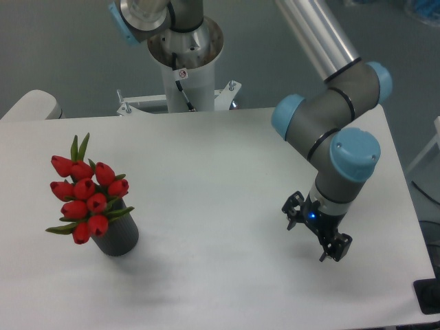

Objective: Insert the flowers into the vase

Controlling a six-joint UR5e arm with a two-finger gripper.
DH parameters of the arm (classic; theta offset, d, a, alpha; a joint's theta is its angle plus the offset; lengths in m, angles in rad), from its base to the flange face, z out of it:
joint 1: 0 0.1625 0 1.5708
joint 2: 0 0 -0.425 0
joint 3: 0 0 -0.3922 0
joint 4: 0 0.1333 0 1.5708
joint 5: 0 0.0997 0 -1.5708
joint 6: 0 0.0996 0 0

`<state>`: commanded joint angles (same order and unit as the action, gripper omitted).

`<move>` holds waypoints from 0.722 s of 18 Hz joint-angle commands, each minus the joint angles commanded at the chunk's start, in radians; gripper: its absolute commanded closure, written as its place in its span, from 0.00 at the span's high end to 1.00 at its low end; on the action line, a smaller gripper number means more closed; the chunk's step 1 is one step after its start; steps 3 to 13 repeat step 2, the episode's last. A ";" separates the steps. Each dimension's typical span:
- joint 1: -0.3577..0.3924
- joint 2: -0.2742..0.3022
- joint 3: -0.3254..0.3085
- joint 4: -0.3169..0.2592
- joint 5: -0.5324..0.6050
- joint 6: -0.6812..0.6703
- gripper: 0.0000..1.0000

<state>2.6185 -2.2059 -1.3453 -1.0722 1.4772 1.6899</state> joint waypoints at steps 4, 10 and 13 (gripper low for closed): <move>0.000 -0.002 0.003 -0.005 0.006 0.031 1.00; 0.000 -0.002 0.003 -0.005 0.006 0.031 1.00; 0.000 -0.002 0.003 -0.005 0.006 0.031 1.00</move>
